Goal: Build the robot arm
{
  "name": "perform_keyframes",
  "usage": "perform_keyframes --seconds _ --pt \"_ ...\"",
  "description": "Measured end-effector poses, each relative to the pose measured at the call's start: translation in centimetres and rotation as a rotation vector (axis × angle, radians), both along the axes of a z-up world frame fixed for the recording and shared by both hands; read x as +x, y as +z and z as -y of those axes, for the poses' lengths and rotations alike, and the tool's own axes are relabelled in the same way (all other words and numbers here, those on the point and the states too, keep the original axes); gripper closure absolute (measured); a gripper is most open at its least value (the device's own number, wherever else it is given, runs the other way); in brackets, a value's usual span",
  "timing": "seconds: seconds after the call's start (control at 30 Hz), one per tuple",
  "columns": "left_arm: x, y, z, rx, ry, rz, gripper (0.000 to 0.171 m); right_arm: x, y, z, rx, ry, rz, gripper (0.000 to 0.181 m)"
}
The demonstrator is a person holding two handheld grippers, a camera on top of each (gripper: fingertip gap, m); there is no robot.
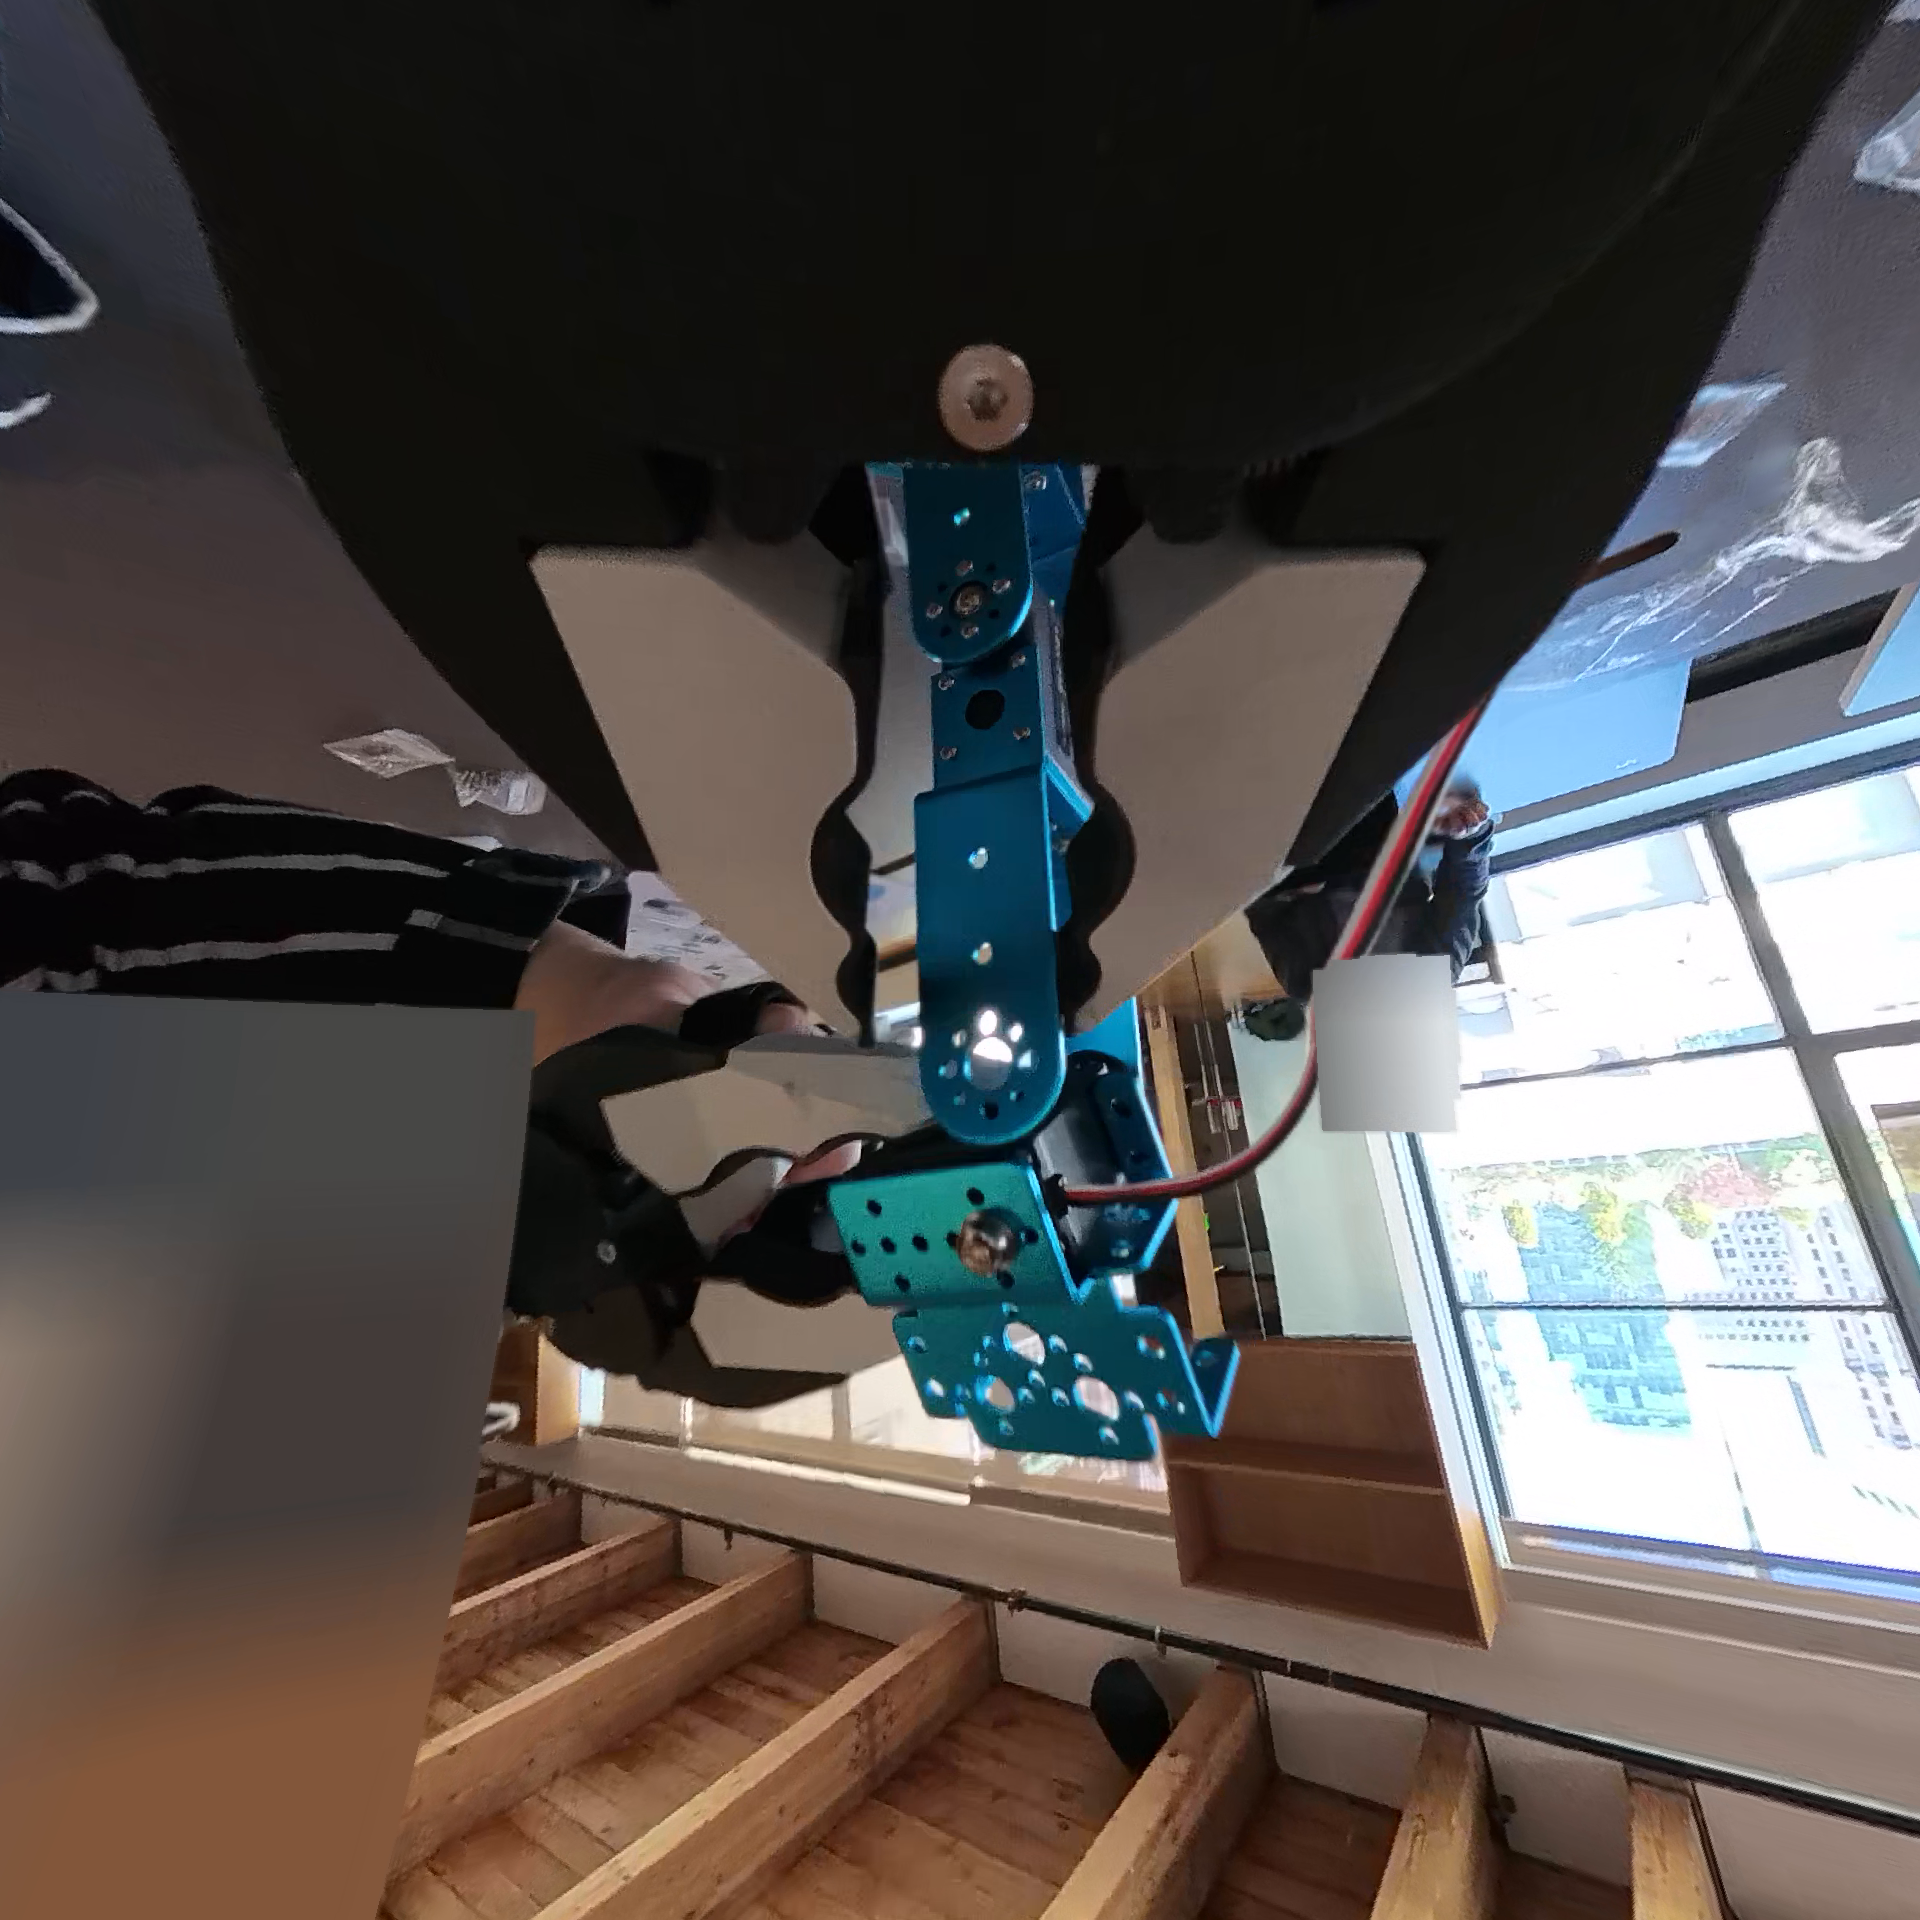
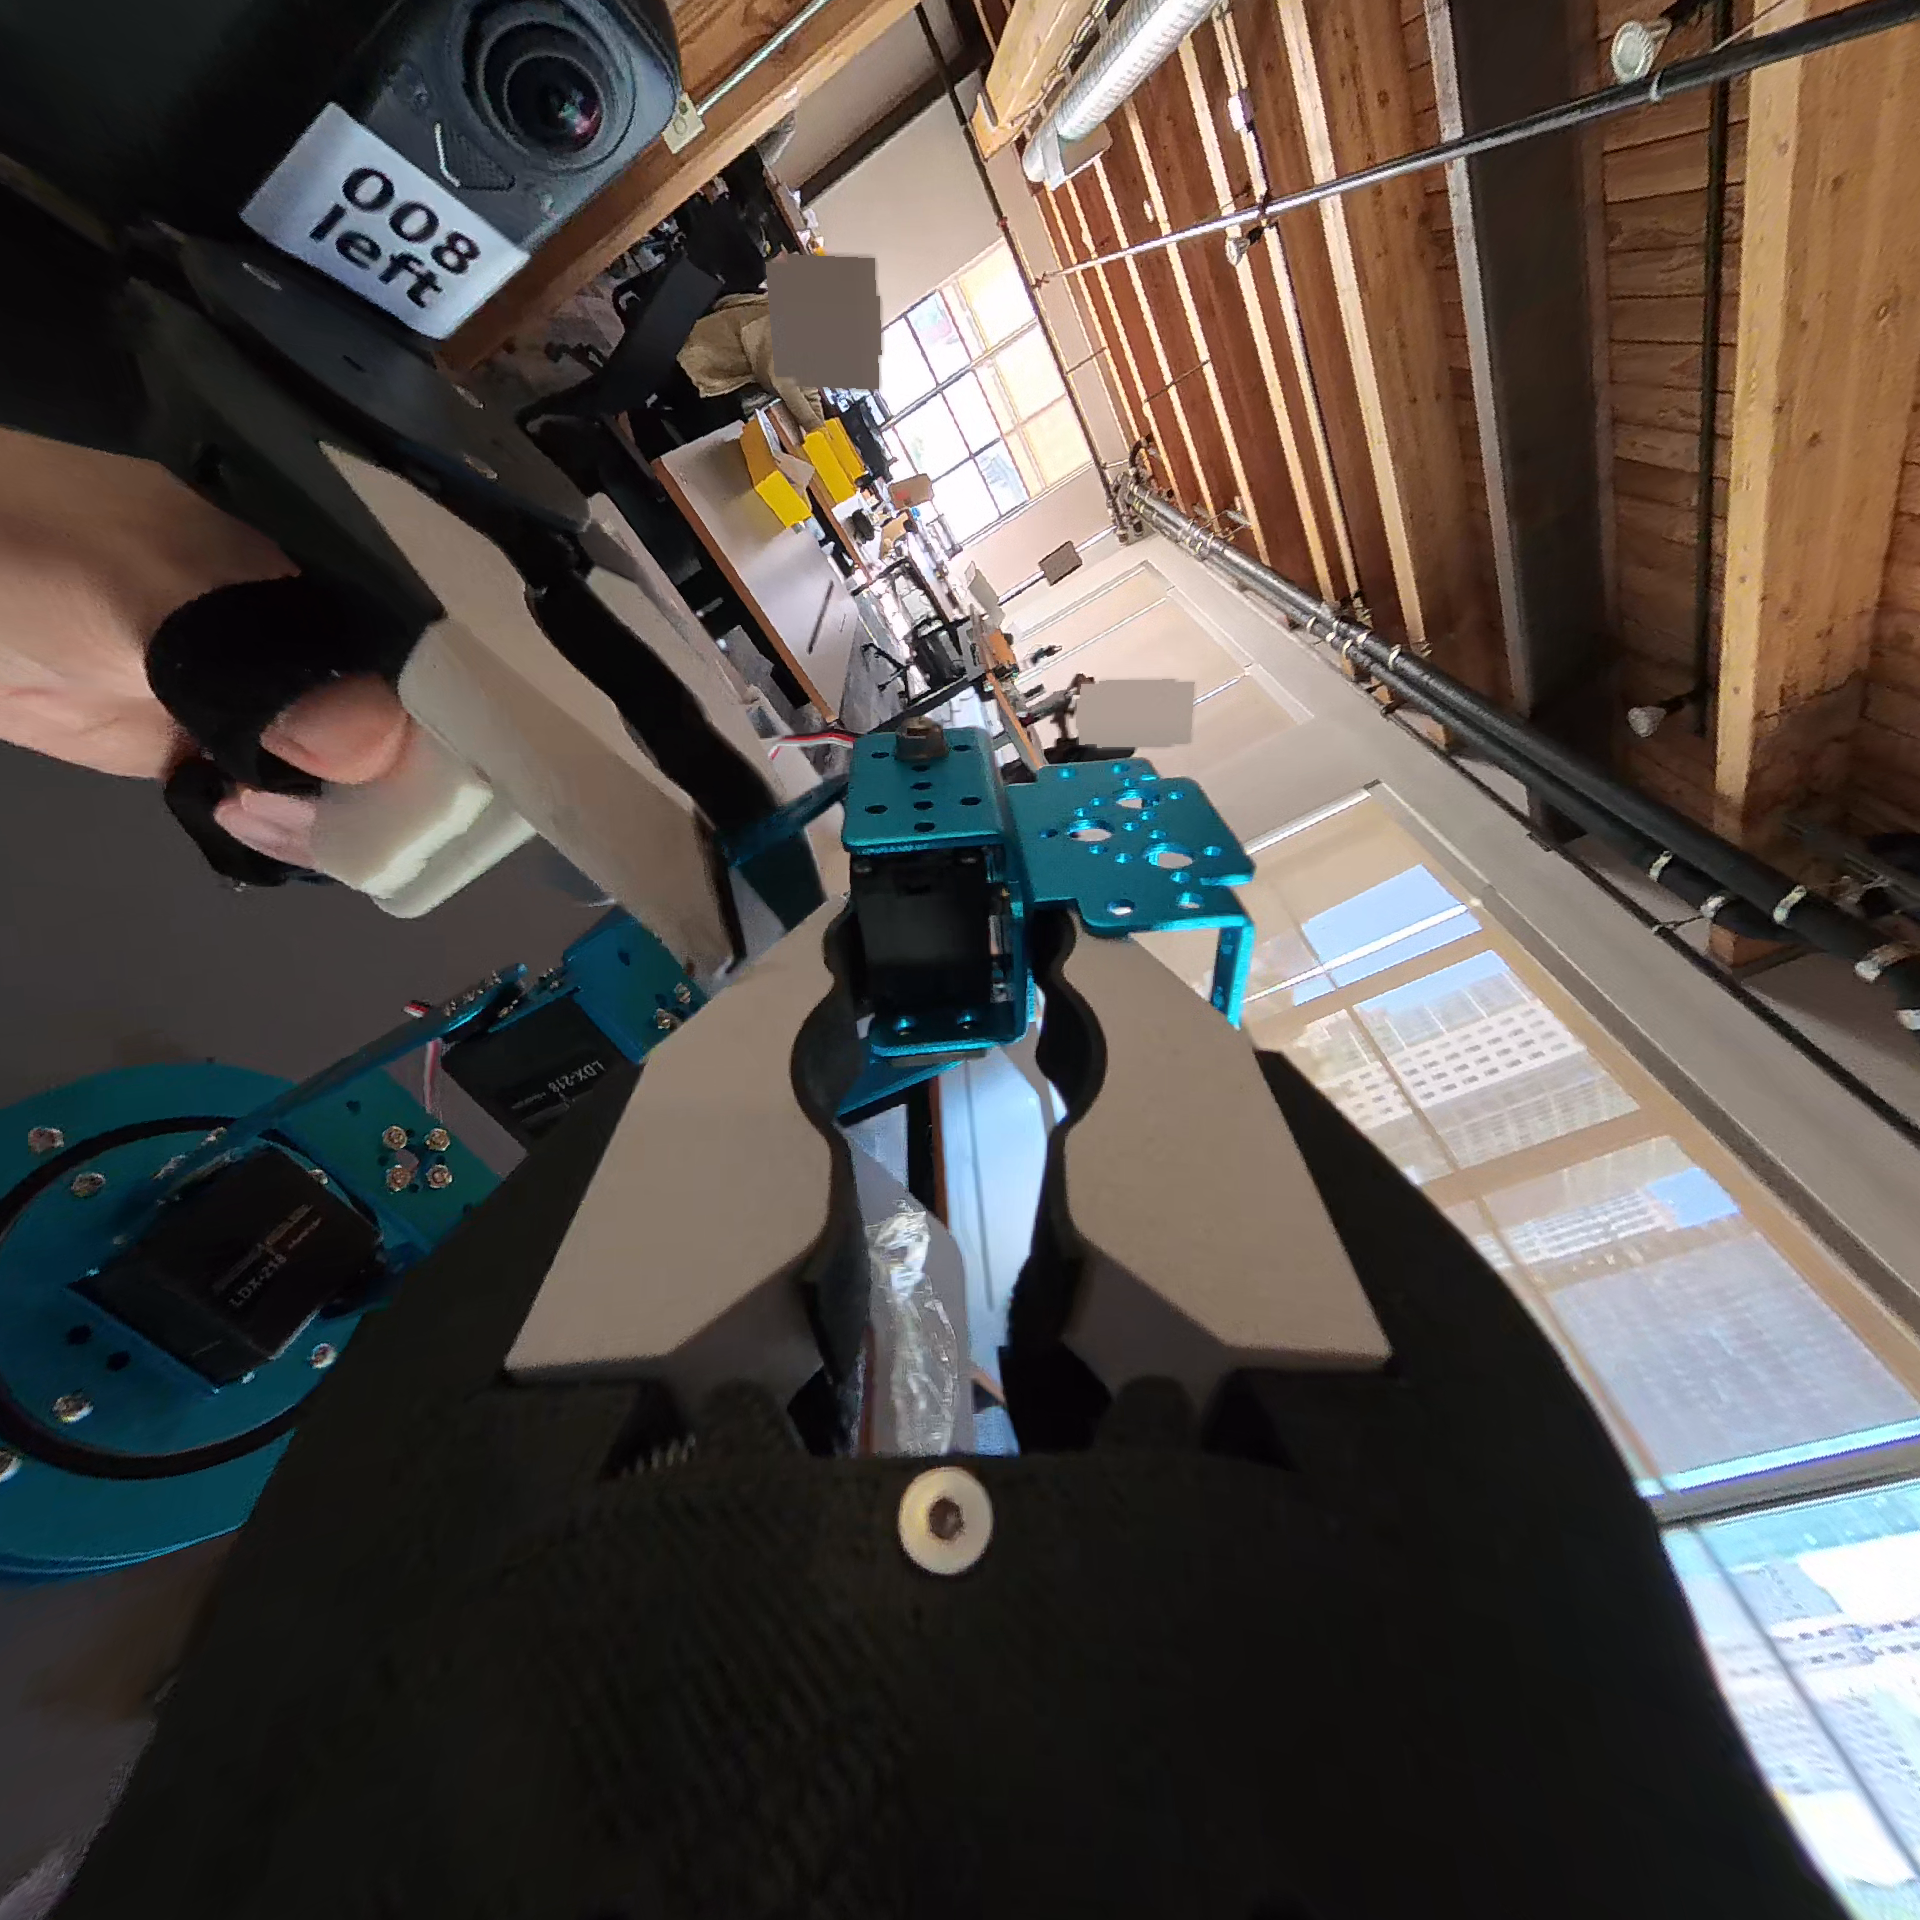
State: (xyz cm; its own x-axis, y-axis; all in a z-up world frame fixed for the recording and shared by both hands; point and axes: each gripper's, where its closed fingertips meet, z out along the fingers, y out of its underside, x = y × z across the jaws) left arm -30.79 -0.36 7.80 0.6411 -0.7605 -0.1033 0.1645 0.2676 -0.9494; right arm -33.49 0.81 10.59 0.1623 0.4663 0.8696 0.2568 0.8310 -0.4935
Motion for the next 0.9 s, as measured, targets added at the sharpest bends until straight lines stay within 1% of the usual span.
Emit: perform_keyframes --seconds 0.03,0.1,0.23,0.3,0.4,0.53,0.63,0.73,0.77,0.9 --pt "-0.1 0.3 0.3 0.008 -0.012 0.013 0.137 0.1 0.2 0.1 0.037 -0.007 -0.005 0.153" --pt "-0.5 0.7 0.8 0.006 -0.051 0.031 0.137 0.2 0.5 0.3 0.136 -0.020 -0.003 0.153" --pt "-0.9 0.5 1.3 -0.030 -0.185 0.029 0.141 0.4 0.9 0.8 0.366 -0.044 0.018 0.153" --pt "-1.1 0.2 1.2 -0.064 -0.251 0.019 0.147 0.4 0.9 0.6 0.409 -0.049 0.037 0.153" --pt "-1.1 -0.3 1.1 -0.093 -0.320 -0.009 0.147 0.6 1.2 0.3 0.448 -0.040 0.056 0.152" --pt "-0.8 -0.2 1.2 -0.083 -0.357 -0.020 0.148 0.6 1.4 -0.2 0.586 -0.075 0.096 0.152" --pt "-0.9 0.0 1.2 -0.079 -0.388 0.005 0.149 0.3 1.1 -0.4 0.702 -0.101 0.138 0.153" --pt "-1.0 0.0 1.2 -0.065 -0.387 0.023 0.150 0.1 0.4 -0.4 0.789 -0.120 0.177 0.153" --pt "-1.0 0.0 1.2 -0.056 -0.384 0.026 0.150 0.1 0.2 -0.3 0.808 -0.119 0.181 0.153" --pt "-1.2 0.2 1.1 -0.028 -0.362 0.057 0.150 0.0 0.1 -0.3 0.792 -0.121 0.177 0.153"
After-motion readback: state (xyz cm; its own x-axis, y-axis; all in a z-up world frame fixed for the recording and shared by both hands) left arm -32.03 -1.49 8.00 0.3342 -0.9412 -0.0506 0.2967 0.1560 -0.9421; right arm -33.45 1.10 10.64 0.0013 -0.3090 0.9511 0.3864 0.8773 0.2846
